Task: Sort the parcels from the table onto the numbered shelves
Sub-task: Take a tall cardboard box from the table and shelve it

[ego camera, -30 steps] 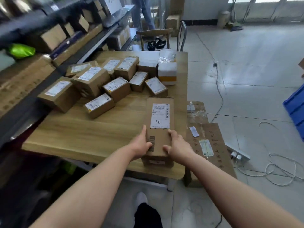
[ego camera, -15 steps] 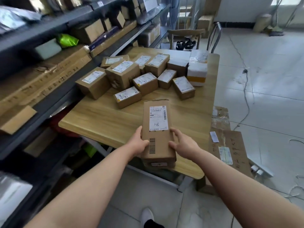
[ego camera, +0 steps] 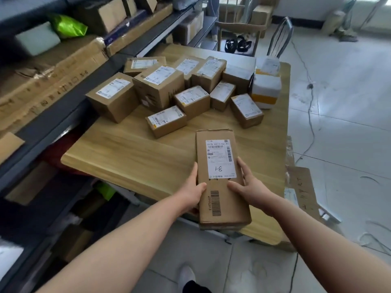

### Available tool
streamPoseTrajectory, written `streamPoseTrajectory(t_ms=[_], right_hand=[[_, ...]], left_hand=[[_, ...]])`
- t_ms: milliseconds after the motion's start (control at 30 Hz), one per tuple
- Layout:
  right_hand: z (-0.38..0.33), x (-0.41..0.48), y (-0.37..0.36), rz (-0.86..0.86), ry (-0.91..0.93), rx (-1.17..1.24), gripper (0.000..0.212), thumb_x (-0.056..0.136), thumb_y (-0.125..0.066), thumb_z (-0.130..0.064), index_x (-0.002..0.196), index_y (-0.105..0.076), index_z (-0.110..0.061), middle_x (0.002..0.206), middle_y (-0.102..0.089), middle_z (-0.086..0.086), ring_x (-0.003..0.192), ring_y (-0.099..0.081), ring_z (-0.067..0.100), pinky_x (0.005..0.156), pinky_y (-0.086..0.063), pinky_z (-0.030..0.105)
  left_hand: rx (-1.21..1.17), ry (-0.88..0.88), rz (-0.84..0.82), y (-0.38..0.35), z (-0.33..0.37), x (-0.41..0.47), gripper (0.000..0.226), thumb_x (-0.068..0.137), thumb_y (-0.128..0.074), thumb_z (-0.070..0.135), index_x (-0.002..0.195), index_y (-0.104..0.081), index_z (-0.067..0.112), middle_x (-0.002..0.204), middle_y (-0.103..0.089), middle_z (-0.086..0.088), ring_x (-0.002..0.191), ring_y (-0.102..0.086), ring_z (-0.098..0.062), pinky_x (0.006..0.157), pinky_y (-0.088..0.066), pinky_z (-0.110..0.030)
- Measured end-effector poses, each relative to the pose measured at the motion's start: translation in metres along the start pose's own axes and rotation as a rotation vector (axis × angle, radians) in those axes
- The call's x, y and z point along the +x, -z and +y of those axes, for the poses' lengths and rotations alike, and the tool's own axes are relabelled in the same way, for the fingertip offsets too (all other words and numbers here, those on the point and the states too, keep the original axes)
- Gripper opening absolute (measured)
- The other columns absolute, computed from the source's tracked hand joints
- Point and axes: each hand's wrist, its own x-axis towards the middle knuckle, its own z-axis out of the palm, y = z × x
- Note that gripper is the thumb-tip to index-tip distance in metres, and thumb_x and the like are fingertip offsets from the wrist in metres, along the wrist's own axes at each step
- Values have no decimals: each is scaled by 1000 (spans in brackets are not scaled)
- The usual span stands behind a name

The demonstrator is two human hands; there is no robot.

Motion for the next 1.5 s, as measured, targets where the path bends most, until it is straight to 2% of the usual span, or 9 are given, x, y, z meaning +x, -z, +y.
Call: streamPoseTrajectory(t_ms=[133, 433, 533, 633, 767, 1033, 1133, 1300, 1500], right_hand=[[4, 3, 1, -3, 4, 16, 83, 92, -59, -39, 145, 3, -55, 146, -42, -1, 108, -59, 19, 97, -49, 42], [6, 4, -4, -69, 46, -33, 84, 94, -56, -34, 146, 8, -52, 144, -43, -3, 109, -56, 20, 91, -51, 41], [2, 1, -9, -155, 111, -90, 82, 94, -55, -33, 146, 5, -53, 147, -40, -7, 115, -53, 19, 95, -47, 39], [-12, -1, -22, -241, 207, -161, 79, 93, -53, -34, 146, 3, -53, 147, -42, -8, 119, -53, 19, 98, -46, 42], [-43, -13, -53, -408, 345, -226, 80, 94, -52, -30, 147, 4, -49, 147, -41, -9, 120, -54, 18, 99, -46, 43], [-94, -90, -152, -765, 617, -336, 72, 95, -50, -23, 147, -7, -48, 137, -52, -7, 117, -56, 20, 99, -47, 44], [-101, -132, -197, -858, 700, -383, 68, 94, -50, -27, 146, -12, -49, 135, -53, -7, 116, -56, 21, 99, -47, 45], [-104, -214, -284, -1005, 810, -462, 68, 94, -50, -27, 145, -11, -51, 131, -54, -6, 104, -55, 17, 90, -49, 38], [-88, -334, -391, -1217, 859, -560, 72, 91, -52, -33, 139, -6, -60, 116, -49, -14, 108, -58, 22, 93, -50, 49]], left_hand=[[-11, 4, 42, -3, -3, 0, 71, 102, -44, 20, 153, 2, 40, 150, -41, -2, 123, -50, -20, 107, -40, -35], [7, 75, 200, -12, 1, -22, 63, 103, -39, 22, 153, -5, 42, 149, -42, -1, 123, -50, -24, 106, -40, -36], [-118, 132, 263, -12, -6, -45, 66, 103, -38, 18, 152, -3, 43, 150, -39, 1, 119, -51, -19, 99, -45, -34], [-205, 162, 381, -9, -15, -75, 68, 103, -40, 19, 151, -2, 47, 148, -39, 3, 109, -54, -14, 77, -49, -27], [-302, 224, 579, -1, -29, -121, 68, 103, -41, 19, 151, -1, 46, 146, -45, -1, 113, -57, -22, 91, -52, -43], [-573, 358, 938, 7, -85, -249, 65, 104, -38, 20, 149, -3, 51, 129, -60, 1, 94, -64, -17, 60, -49, -32], [-612, 383, 1044, 6, -112, -307, 63, 103, -39, 20, 148, -8, 52, 112, -66, 9, 89, -64, -15, 60, -47, -31], [-674, 415, 1208, -3, -167, -410, 59, 104, -37, 18, 145, -16, 54, 108, -63, 15, 91, -62, -11, 59, -46, -30], [-781, 500, 1399, -31, -241, -541, 46, 103, -36, 21, 118, -28, 64, 99, -61, 20, 87, -62, -12, 55, -50, -32]])
